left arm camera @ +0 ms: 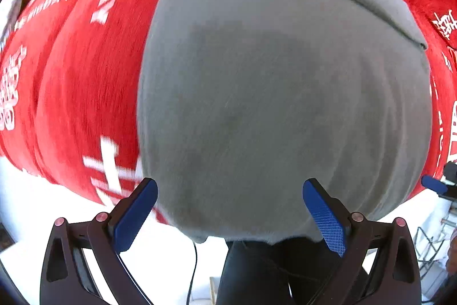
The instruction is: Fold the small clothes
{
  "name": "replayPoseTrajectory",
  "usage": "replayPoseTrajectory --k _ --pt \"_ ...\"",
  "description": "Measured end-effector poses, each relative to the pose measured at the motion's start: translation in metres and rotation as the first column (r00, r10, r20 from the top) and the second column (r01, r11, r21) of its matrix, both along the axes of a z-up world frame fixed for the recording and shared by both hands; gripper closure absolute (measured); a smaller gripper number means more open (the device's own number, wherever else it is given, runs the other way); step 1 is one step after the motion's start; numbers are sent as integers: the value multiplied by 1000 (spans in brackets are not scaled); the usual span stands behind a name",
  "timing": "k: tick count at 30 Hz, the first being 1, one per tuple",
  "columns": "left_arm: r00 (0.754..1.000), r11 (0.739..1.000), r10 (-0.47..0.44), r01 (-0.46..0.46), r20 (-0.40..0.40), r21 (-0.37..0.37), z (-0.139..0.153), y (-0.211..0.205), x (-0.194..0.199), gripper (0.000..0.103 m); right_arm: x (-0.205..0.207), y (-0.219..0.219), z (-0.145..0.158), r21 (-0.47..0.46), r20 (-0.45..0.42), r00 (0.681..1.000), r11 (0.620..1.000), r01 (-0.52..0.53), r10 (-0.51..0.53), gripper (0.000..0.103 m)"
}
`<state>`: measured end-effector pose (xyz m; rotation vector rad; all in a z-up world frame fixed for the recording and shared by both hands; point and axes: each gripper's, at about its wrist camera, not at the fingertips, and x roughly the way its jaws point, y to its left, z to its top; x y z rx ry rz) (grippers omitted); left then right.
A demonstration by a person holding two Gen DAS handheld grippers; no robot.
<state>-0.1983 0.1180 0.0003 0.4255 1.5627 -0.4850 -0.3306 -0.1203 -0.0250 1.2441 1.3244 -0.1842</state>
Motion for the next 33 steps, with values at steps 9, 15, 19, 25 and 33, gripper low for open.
replayPoseTrajectory --k 9,15,19,25,33 --pt "978 990 138 -143 -154 -18 -42 46 -19 2 -51 24 -61 47 -98 995 999 1 4 0" --pt "973 987 147 -156 -179 -38 -54 47 -23 2 -59 31 -91 87 -106 994 995 43 -34 3" --pt "976 989 125 -137 -181 -55 -46 50 -24 22 -62 38 -90 152 -92 993 984 88 -75 64" --pt "962 981 86 -127 -260 -145 -27 55 -7 88 -65 41 -61 233 31 996 970 68 -78 93" --pt "976 944 40 -107 -214 -312 38 36 44 88 -7 2 9 229 265 953 970 84 -145 93"
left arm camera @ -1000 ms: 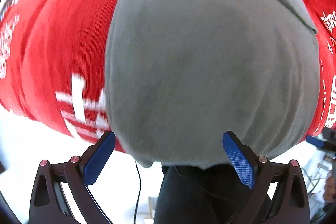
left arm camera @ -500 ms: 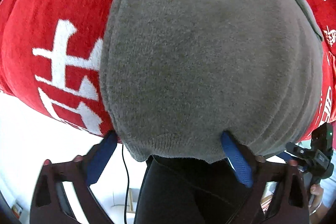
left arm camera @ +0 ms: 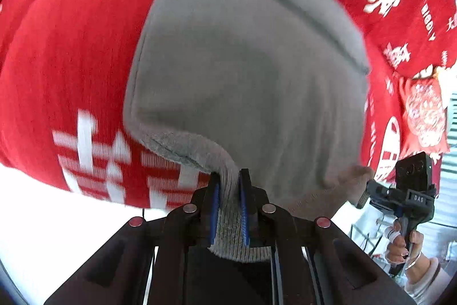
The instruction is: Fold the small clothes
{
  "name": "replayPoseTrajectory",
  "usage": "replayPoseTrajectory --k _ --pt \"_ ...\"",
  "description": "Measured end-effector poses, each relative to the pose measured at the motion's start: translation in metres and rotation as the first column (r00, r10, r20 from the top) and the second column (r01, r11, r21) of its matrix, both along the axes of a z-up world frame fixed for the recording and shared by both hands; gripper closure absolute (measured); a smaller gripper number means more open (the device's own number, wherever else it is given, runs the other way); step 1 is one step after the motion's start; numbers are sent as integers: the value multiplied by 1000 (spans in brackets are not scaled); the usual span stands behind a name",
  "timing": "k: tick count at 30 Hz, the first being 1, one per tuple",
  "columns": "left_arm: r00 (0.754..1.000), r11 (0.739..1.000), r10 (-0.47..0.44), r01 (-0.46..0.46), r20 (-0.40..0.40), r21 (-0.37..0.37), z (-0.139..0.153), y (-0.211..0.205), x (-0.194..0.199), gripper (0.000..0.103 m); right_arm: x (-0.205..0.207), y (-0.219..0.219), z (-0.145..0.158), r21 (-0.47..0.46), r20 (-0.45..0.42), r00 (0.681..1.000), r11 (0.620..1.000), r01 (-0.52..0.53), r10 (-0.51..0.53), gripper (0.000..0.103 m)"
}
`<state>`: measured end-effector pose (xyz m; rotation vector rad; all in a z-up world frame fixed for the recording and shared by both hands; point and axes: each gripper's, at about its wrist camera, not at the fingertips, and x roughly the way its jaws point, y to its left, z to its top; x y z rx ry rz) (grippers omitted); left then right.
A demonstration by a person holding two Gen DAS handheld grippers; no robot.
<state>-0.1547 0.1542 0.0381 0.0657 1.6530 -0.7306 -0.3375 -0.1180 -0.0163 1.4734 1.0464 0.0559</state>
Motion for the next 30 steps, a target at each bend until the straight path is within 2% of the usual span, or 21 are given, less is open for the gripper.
replayPoseTrajectory --k 4,8,13,16,17,18,19,20,22,25,30 --pt "996 999 21 -19 82 -30 10 -28 49 88 45 -42 1 -40 35 998 998 47 -46 93" --pt "984 999 31 -27 173 -23 6 -61 86 88 80 -71 -3 -77 11 998 995 67 -67 95" --pt "953 998 -21 1 303 66 8 -80 111 88 97 -94 -10 -117 -71 994 990 78 -87 95" --pt "955 994 -63 35 290 99 12 -70 117 88 93 -101 -11 -167 -118 991 985 41 -61 90" --pt "958 993 -72 44 276 107 10 -74 114 84 94 -101 -8 -201 -146 988 979 14 -45 90" --pt "959 990 -93 60 266 131 9 -74 112 54 93 -102 -8 -216 -159 987 976 1 -36 86" --pt "956 985 -111 70 271 156 9 -76 108 32 93 -103 -6 -234 -169 985 972 -13 -28 81" --pt "941 980 -131 77 312 182 13 -74 102 5 97 -103 -2 -255 -176 984 966 -30 -16 75" --pt "915 974 -181 116 360 194 21 -75 92 4 99 -102 5 -300 -187 982 951 -74 18 51" --pt "891 950 -280 206 357 233 21 -77 76 4 106 -94 16 -386 -221 970 905 -180 99 50" --pt "815 866 -482 386 323 319 -6 -88 53 4 122 -82 17 -463 -279 938 827 -319 205 50"
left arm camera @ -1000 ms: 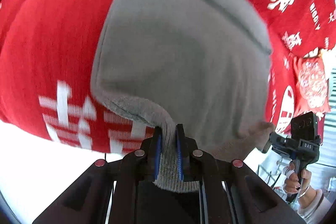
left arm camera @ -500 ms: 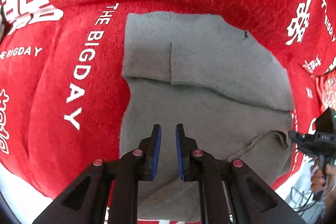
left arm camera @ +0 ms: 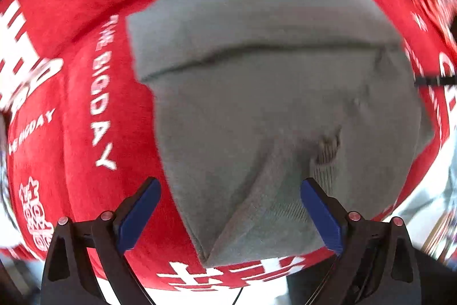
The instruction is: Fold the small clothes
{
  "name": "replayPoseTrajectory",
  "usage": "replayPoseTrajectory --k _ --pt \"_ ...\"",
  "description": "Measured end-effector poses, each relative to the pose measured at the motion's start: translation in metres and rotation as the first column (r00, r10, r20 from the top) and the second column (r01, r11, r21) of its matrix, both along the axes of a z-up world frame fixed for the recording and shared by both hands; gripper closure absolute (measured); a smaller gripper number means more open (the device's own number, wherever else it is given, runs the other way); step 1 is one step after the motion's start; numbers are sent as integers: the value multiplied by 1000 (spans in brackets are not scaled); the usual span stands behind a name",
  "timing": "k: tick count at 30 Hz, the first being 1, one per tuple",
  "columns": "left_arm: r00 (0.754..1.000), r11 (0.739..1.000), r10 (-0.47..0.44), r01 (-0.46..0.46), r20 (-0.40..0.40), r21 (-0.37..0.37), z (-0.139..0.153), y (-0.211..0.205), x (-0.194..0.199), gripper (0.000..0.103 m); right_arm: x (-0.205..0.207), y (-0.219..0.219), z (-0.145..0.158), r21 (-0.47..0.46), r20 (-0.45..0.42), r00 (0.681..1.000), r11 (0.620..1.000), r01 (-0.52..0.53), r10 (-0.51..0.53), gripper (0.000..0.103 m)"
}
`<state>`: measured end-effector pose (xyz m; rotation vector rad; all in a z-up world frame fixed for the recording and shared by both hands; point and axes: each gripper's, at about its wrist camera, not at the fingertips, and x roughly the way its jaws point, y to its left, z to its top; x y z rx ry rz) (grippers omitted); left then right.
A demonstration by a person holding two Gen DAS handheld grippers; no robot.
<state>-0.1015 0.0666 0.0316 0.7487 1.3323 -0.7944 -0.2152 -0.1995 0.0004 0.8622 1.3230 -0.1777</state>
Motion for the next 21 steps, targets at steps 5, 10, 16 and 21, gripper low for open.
replayPoseTrajectory --k 5,10,16,21 --pt "996 997 -73 73 -47 12 -23 -10 -3 28 17 5 -9 -46 -36 997 996 -73 72 50" --pt "995 999 -39 38 -95 -18 -29 -6 12 31 26 7 -16 -56 -57 993 993 -105 102 50" --pt "978 999 -32 23 -204 -44 -35 -13 19 96 31 20 -14 -125 -82 980 973 -193 183 86" --pt "986 999 -23 15 -165 -52 -18 -11 21 96 27 27 8 -159 -49 971 958 -238 233 97"
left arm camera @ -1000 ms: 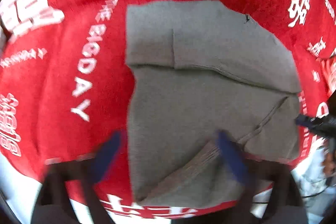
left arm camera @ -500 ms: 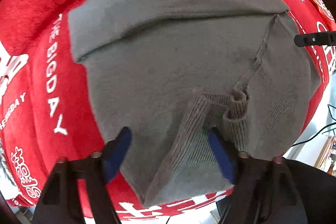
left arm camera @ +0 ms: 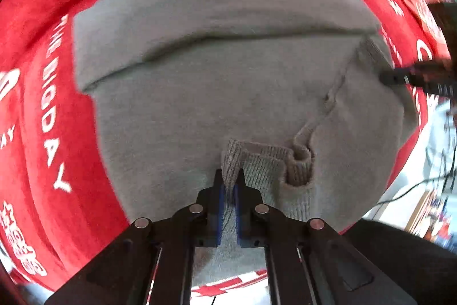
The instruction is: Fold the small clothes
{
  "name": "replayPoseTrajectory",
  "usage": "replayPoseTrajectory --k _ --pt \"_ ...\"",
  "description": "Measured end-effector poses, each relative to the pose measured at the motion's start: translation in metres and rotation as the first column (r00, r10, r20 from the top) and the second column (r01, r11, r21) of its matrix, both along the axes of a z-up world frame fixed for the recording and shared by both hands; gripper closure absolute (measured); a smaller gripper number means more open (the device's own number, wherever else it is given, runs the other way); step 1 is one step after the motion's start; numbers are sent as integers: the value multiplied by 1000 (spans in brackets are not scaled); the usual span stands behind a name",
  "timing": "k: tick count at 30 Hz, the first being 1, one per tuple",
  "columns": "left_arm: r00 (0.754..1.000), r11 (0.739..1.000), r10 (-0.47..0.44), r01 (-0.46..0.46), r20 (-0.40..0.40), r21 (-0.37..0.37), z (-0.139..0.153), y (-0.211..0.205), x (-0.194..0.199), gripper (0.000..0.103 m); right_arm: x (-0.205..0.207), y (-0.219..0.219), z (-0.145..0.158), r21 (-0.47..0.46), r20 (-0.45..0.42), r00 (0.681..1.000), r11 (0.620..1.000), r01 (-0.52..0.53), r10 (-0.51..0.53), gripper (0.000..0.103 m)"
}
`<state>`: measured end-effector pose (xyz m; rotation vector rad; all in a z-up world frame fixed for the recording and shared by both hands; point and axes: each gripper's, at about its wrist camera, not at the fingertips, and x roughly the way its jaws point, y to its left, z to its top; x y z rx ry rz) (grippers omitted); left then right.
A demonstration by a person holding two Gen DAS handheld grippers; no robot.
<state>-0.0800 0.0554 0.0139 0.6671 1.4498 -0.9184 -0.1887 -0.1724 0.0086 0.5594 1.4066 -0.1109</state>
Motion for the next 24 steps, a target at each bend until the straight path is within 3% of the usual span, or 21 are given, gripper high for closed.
replayPoseTrajectory --k 7,15,20,24 --pt "971 970 235 -231 51 -77 62 23 49 96 -17 -31 55 24 111 990 996 82 -84 97" --pt "941 934 300 -256 158 -248 123 -16 78 96 18 -72 123 -111 266 962 989 102 -69 97" --pt "933 921 308 -243 186 -305 123 -46 117 96 55 -106 118 -168 279 952 970 177 -125 97" --pt "929 923 315 -253 192 -290 87 -75 154 96 86 -131 80 -148 240 947 956 254 -214 97"
